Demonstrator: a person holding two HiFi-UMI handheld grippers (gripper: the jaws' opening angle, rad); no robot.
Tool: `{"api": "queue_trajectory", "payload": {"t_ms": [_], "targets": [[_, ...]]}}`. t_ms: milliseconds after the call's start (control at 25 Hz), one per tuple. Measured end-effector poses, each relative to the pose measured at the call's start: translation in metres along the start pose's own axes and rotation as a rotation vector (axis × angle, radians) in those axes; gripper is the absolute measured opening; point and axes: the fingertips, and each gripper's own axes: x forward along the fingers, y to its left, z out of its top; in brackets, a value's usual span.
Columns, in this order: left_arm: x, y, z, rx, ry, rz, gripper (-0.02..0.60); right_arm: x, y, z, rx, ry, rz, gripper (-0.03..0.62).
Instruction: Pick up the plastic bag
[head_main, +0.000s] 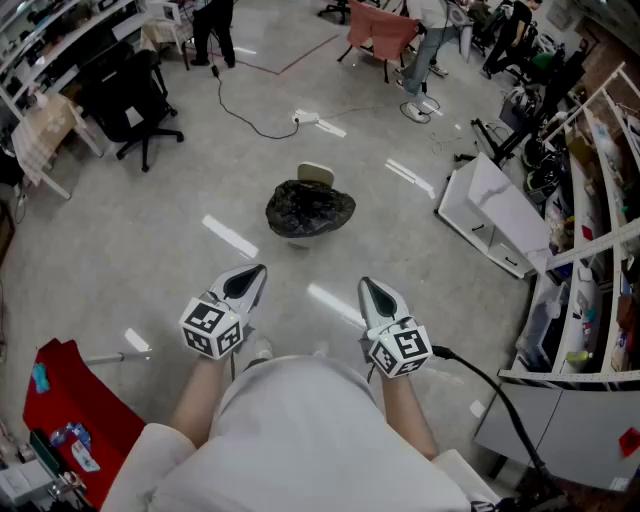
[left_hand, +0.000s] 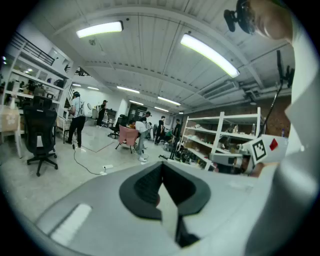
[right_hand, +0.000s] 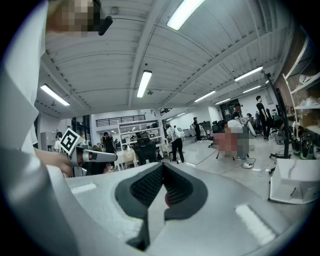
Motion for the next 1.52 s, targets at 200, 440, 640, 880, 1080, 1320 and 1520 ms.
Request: {"api": "queue_trajectory", "payload": {"t_ms": [200, 440, 640, 880, 1080, 1320, 1520], "targets": [[0.000, -0.001, -0.001, -0.006, 0.004, 0.009, 0.005, 0.000, -0.001, 0.002, -0.001, -0.001, 0.010, -0.010], [0.004, -0.008, -0.003, -0.007, 0.006, 0.016, 0.005, -0.002, -0.007, 0.003, -0.001, -0.001, 0.020, -0.010], [0.007, -0.013, -0.009, -0.016, 0.017, 0.035, 0.005, -0.004, -0.013, 0.000, 0.010, 0.002, 0.051, -0.009], [0.016, -0.023, -0.016, -0.024, 0.026, 0.067, 0.005, -0.011, -0.032, -0.002, 0.023, 0.009, 0.076, -0.009], [0.025, -0.033, -0.023, -0.025, 0.032, 0.107, 0.005, -0.020, -0.052, -0.006, -0.024, 0.027, 0.105, -0.009], [0.028, -0.041, -0.034, -0.033, 0.036, 0.162, 0.005, -0.031, -0.071, -0.013, -0.082, 0.047, 0.137, 0.000], [0.035, -0.044, -0.041, -0.049, 0.056, 0.182, 0.005, -0.032, -0.084, -0.019, -0.074, 0.066, 0.145, 0.002]]}}
